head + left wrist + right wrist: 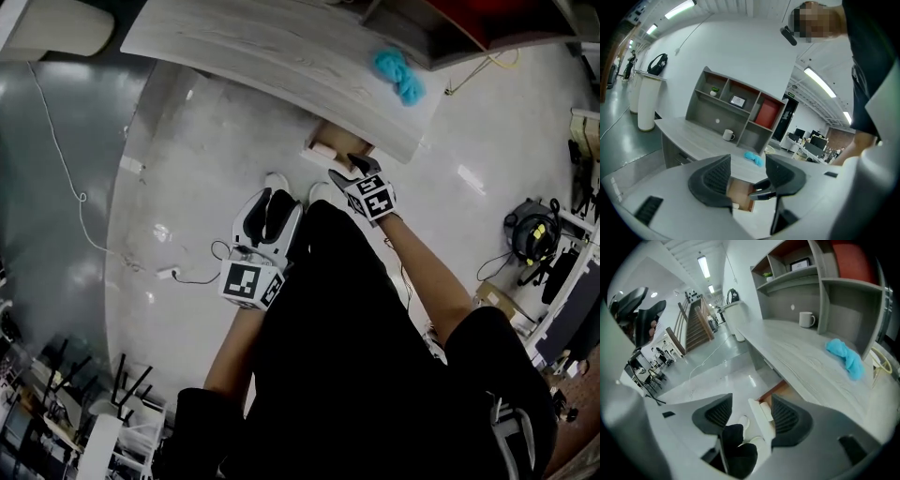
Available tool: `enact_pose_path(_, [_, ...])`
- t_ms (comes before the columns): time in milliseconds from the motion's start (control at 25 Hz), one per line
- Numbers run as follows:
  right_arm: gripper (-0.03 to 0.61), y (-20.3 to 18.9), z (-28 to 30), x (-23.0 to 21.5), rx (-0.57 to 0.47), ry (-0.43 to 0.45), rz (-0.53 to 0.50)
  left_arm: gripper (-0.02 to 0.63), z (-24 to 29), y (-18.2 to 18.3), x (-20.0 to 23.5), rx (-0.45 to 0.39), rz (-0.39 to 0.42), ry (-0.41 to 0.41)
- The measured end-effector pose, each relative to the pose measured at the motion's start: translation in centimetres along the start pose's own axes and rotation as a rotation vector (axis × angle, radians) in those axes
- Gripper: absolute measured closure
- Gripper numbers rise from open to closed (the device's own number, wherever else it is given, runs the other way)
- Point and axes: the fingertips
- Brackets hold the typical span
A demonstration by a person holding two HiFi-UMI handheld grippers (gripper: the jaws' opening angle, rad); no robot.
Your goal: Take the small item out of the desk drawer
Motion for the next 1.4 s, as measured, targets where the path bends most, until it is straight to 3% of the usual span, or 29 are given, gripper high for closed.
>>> enact_pose_path(240, [0.326,-2.5,4.7,-1.8,0.090,-0.005,0.038,0.403,1.5,-0.2,3.7,-0.018,-0.061,0.046])
enact_pose_path(760, [0.324,-8.1,10.3,-3.6,0.263,0.095,-0.090,0.403,1.2,-3.5,5.3,0.014,-0.139,0.082])
enact_pose_path(1120, [0.325,-9.1,14.0,-4.2,0.268,0.138,-0.116,0.403,1.8,-5.4,5.3,0.031,-0.143,0.031])
enact_pose_path(1400, [0.331,-11.1,16.8,-5.0,0.317,0.149,-0.190,0.403,2.0,-5.6,9.5,-0.002,-0.145,0.107])
Point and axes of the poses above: the fingertips, and each gripper's own axes: z forward along the fingers, x to its left, y out of its top, and after that the axes turned 13 degrees about -x, right-handed
